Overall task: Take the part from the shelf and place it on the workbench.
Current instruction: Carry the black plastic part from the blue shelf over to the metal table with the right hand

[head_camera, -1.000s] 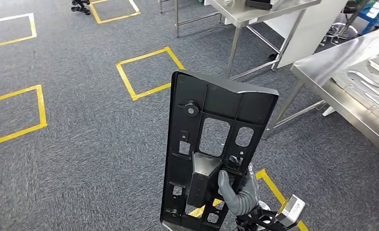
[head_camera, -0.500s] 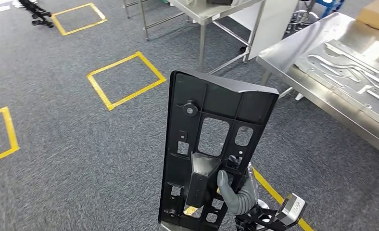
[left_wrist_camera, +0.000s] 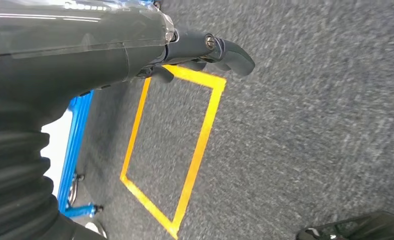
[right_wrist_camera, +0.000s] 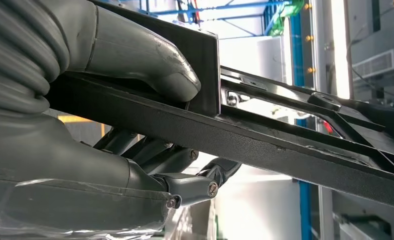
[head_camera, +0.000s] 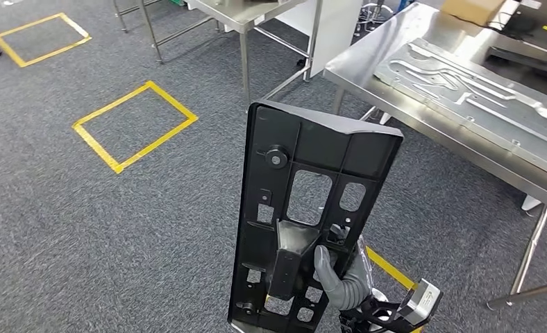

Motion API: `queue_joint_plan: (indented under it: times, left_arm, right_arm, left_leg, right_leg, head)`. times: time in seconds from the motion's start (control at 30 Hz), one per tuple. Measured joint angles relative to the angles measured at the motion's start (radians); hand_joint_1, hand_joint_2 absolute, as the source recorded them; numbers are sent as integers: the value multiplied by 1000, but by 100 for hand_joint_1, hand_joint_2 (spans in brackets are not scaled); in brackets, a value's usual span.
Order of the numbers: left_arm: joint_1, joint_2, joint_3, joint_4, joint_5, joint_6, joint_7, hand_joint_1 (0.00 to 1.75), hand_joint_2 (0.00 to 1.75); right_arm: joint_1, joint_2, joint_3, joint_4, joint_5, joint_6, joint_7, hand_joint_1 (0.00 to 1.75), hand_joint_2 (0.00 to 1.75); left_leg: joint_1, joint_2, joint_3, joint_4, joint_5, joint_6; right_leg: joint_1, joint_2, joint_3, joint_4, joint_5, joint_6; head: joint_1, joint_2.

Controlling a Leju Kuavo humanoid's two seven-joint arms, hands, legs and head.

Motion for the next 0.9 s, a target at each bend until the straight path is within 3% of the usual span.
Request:
queue_joint_plan:
  times: [0.07, 0.1, 0.17, 0.23, 0.3, 0.33, 0.37, 0.4, 0.43, 0.47, 0.53, 0.6, 0.67, 0.73, 0.8, 0.87, 0.9]
  left_arm:
    - [-2, 0, -2, 0, 1, -7, -7, 0, 175]
    - [-3, 0, -4, 0, 2, -11, -11, 0, 175]
    - [-6, 0, -8, 0, 2, -16, -16, 0, 175]
    - [-8, 1, -11, 0, 0, -17, -20, 0, 175]
    - [-5, 1, -12, 0, -2, -10, -18, 0, 175]
    - [-4, 1, -12, 0, -2, -6, -14, 0, 175]
    - [-2, 1, -12, 0, -1, -7, -13, 0, 175]
    - [-1, 1, -12, 0, 0, -12, -16, 0, 175]
    - [-1, 2, -12, 0, 1, -18, -21, 0, 175]
    - [-1, 2, -12, 0, 1, -20, -24, 0, 175]
    - [-1, 2, -13, 0, -3, -5, -12, 0, 175]
    - [-1, 2, -13, 0, -9, 23, 7, 0, 175]
    - [-4, 1, -14, 0, -12, 41, 14, 0, 175]
    - [-5, 1, -14, 0, -11, 50, 14, 0, 175]
    - [-4, 0, -14, 0, -11, 52, 13, 0, 175]
    - [0, 0, -13, 0, -11, 52, 14, 0, 175]
    - [0, 0, -13, 0, -11, 52, 13, 0, 175]
  right_arm:
    - [-1, 0, 0, 0, -1, 0, -1, 175, 175]
    - [-1, 0, 0, 0, -1, 0, -1, 175, 175]
    - [1, 0, -1, 0, -3, -1, -2, 175, 175]
    - [2, 0, -1, -1, -4, -2, -4, 175, 175]
    - [2, 0, 0, 0, -6, -3, -7, 175, 175]
    - [4, 0, 0, 0, -6, -4, -8, 175, 175]
    - [5, 0, 0, 0, -6, -4, -9, 175, 175]
    - [6, 0, 0, 0, -6, -5, -10, 175, 175]
    - [6, 0, 0, 1, -6, -5, -11, 175, 175]
    - [6, 0, 0, 1, -6, -6, -11, 175, 175]
    - [6, 0, 0, 1, -6, -7, -12, 175, 175]
    - [6, 0, 0, 1, -6, -9, -12, 175, 175]
    - [8, 0, 0, 1, -6, -11, -12, 175, 175]
    - [9, 0, 0, 0, -6, -12, -12, 175, 175]
    - [8, -1, 0, 0, -6, -13, -12, 175, 175]
    - [10, -1, 0, 0, -6, -14, -12, 175, 175]
    - [11, -1, 0, 0, -6, -14, -12, 175, 175]
  left_leg:
    - [-4, 14, 4, 2, -5, -9]
    - [-5, 22, 5, 2, -6, -13]
    - [-5, 30, 8, 5, -11, -23]
    - [-2, -4, -7, 48, -44, -33]
    - [2, -49, -62, 170, -109, -39]
    - [3, -58, -95, 238, -135, -42]
    - [4, -62, -118, 285, -146, -44]
    - [5, -63, -124, 293, -135, -45]
    - [7, -66, -112, 261, -106, -46]
    - [10, -74, -84, 196, -64, -46]
    - [15, -114, -30, 70, -13, -42]
    - [15, -135, -12, 26, -8, -35]
    - [14, -119, -12, 21, -3, -22]
    - [14, -97, -11, 13, 4, -6]
    - [12, -72, -12, 8, 5, 4]
    - [8, -45, -14, 8, 5, 7]
    - [7, -32, -14, 8, 4, 7]
  right_leg:
    - [9, -27, 44, -84, 19, -11]
    - [13, -28, 45, -91, 16, -16]
    - [11, -6, 42, -95, 21, -26]
    - [3, 14, 45, -103, 27, -37]
    - [0, 34, 46, -105, 30, -43]
    - [0, 45, 45, -105, 30, -45]
    - [0, 58, 46, -104, 30, -45]
    - [0, 71, 46, -103, 30, -45]
    - [-1, 85, 47, -101, 30, -44]
    - [-2, 98, 48, -98, 28, -41]
    - [-2, 122, 45, -89, 25, -32]
    - [-3, 142, 35, -83, 26, -18]
    - [-6, 153, 28, -83, 29, -4]
    - [-4, 117, 10, -49, 6, 4]
    - [-2, 63, -43, 61, -55, 9]
    - [-4, 44, -101, 181, -101, 12]
    - [-5, 41, -109, 199, -98, 12]
  head:
    - [0, 0]
    - [0, 0]
    - [0, 0]
    - [0, 0]
    - [0, 0]
    - [0, 0]
    - [0, 0]
    - [0, 0]
    - [0, 0]
    - [0, 0]
    - [0, 0]
    - [0, 0]
    - [0, 0]
    - [0, 0]
    - [0, 0]
    - [0, 0]
    - [0, 0]
